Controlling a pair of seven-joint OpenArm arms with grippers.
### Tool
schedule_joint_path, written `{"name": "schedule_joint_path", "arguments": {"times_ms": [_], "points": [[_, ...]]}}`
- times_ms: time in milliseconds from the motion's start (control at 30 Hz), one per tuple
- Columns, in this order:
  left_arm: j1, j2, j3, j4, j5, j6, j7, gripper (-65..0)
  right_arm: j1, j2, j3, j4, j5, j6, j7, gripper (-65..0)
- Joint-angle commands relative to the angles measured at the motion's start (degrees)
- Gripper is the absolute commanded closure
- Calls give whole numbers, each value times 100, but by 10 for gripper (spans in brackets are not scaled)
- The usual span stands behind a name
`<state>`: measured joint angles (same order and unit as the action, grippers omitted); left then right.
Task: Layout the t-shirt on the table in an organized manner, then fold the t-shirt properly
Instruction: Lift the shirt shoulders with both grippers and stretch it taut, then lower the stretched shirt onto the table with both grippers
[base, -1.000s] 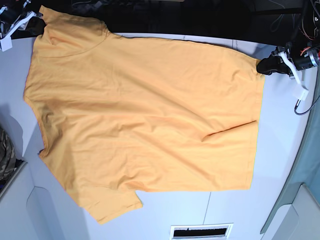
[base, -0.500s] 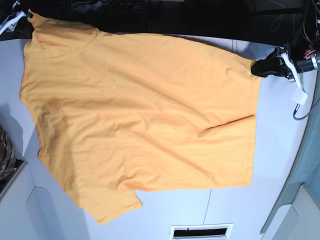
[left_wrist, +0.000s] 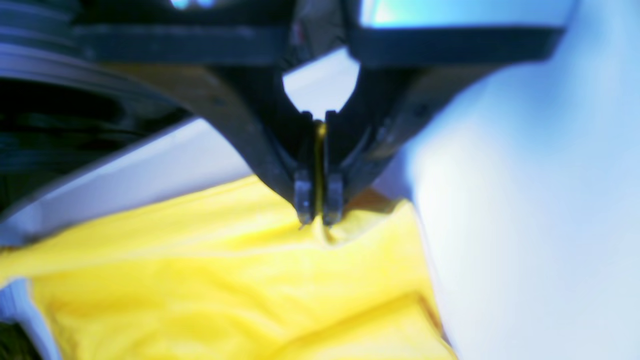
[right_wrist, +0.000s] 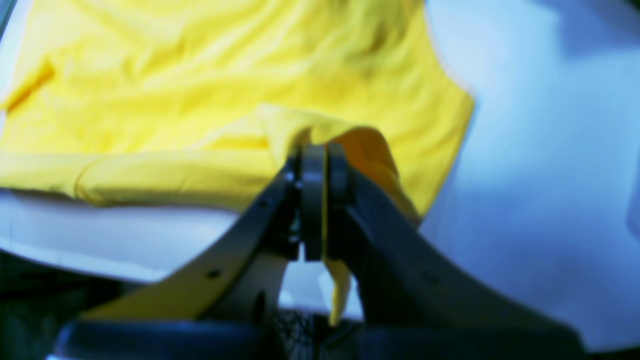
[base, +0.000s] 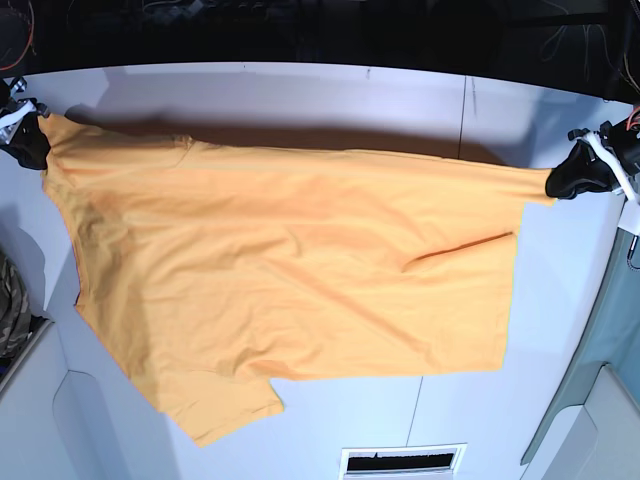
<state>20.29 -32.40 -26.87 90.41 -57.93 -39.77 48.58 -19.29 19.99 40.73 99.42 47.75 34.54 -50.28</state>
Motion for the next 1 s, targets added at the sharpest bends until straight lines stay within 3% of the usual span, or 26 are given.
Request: {"name": "schedule_joint_path", "arguments": {"times_ms": [0,300,600,633,667,733,767,867,967], "points": [[-70,-127,13,13,162,-23,-264,0,184,103,-42,-66,-9,-22,125,0],[-1150,-125,949,-1014,1121,-23,-671,0,1768,125,-1036,-1547,-562,-24,326,0],[-1744,-92,1182,-1836,1305,-23,-1003,0,2258,109,-1123,-2415,-1069,-28,597,0],[-1744,-72,1182,-1884,1303,-23,-1025,0,2256,109,-1123,-2479,-1069,-42,595,-21],[-1742,-46,1182,-1915,1303,-23,-1054,-8,2256,109,-1123,-2531,-1071,-107,590,-115],[-1740,-4,1182,-1923,1303,-23,-1060,-110,2256,109,-1123,-2579,-1069,-116,527,-272],[-1740,4,1182,-1923,1300,-23,-1060,-158,2245,111,-1123,-2577,-1064,-120,468,-315],[-1740,-15,1169,-1921,1290,-23,-796,-241,2227,111,-992,-2570,-977,-138,219,-323],[-1683,-15,984,-1921,1005,-23,-402,-242,2114,114,-520,-2546,-684,-138,52,-323]]}}
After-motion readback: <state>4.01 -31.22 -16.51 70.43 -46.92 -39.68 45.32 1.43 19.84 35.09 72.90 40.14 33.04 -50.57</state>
